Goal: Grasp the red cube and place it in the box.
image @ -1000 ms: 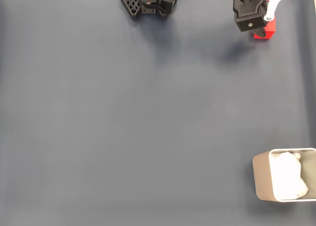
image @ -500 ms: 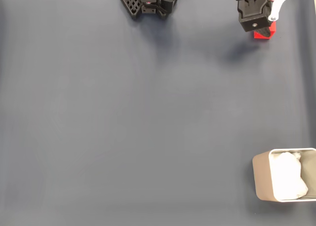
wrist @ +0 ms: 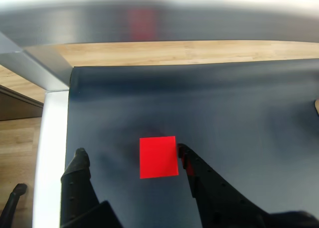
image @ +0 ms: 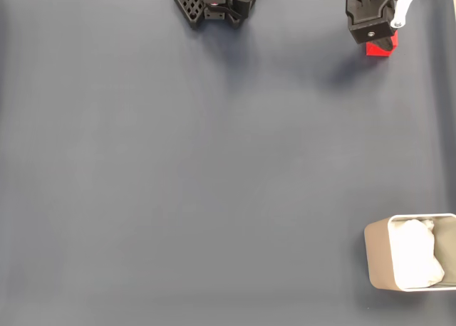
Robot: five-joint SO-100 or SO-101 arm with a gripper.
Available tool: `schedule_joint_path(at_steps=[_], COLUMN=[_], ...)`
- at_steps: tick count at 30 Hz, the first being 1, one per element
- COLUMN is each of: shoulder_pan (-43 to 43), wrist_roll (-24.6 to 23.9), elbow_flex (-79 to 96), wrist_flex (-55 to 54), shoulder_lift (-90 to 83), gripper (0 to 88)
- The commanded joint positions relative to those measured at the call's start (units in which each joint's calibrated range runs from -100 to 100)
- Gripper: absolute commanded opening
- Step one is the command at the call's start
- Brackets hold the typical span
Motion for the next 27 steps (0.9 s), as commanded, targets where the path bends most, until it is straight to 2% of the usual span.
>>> schedule_joint_path(at_steps=[1,27], shoulder_pan=[-0.7,-1.4], wrist_roll=[-0.8,-1.5], elbow_flex=[-2.4,-0.6], wrist_flex=[-1.0,-1.1], shoulder_lift=[-0.1,0.6], gripper=[40.9,40.8])
